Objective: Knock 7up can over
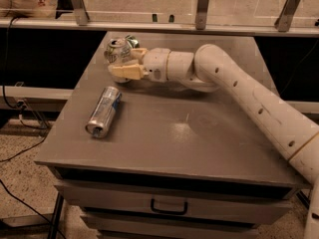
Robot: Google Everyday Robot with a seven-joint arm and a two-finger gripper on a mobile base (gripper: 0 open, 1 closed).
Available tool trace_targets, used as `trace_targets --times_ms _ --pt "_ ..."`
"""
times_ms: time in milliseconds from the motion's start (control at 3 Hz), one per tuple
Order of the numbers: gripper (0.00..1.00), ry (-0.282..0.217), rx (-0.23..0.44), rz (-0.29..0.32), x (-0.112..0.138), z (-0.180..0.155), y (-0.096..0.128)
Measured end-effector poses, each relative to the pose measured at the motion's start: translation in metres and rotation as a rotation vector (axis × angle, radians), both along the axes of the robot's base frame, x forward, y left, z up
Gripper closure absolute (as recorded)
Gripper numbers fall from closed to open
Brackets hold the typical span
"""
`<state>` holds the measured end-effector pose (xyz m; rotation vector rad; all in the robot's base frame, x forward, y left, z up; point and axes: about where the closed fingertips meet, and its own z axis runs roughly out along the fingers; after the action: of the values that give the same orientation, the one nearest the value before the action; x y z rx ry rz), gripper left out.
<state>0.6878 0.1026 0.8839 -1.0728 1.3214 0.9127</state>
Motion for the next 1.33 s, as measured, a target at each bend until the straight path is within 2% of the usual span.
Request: trace_targets --times_ms 333,667,1000,1333 --pt "0.53 -0.010 -0.044 -0.039 -0.007 0.020 -0.034" --pt "0.51 0.006 -0.158 -0.067 -0.024 0.041 -0.074" --pt "0.54 0.057 -0.308 -0.080 -0.043 0.058 -0.115" --pt "0.52 0.133 -0.457 -0.083 -0.054 0.068 -0.149"
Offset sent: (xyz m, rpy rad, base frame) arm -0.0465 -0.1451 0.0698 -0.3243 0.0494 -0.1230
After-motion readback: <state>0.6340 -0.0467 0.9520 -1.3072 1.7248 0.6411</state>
